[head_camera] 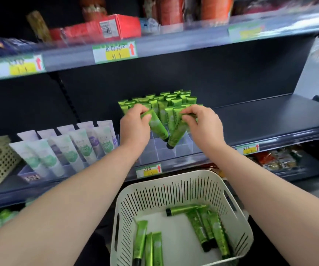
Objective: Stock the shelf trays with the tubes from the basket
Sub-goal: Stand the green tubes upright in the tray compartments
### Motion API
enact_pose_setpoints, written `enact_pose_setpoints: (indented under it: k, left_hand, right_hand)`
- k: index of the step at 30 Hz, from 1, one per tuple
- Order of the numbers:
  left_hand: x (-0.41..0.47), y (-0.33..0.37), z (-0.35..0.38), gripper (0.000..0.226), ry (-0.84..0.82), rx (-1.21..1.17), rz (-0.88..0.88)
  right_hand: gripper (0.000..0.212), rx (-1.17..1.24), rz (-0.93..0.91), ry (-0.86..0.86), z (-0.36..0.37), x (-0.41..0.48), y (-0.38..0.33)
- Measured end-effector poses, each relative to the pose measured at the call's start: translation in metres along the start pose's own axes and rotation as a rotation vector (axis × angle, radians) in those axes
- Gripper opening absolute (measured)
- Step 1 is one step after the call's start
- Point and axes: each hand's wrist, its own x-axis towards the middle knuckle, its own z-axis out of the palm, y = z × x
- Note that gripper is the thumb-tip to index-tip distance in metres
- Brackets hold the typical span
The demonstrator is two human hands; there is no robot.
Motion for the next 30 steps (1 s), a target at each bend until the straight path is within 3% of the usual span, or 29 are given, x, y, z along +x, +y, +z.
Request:
enact_pose_setpoints:
  k: [6,23,30]
  left_hand:
    - [0.028,-0.006,0.022,0.015,0.0,0.068,-0.023]
    - [0.087,-0.045,0.086,0.031,-0.245,0.269,-0.083]
    - [0.083,-0.044,0.074,0.046,-0.21,0.264,-0.078]
  right_hand:
    - [0.018,-0.047,-0.087,0.012,0.015,0.029,0.004]
    - [0.016,-0.109,-0.17,-0.048,0.054,0.07,0.033]
    - [0.019,-0.109,-0.16,-0.04,0.06,0.076,0.021]
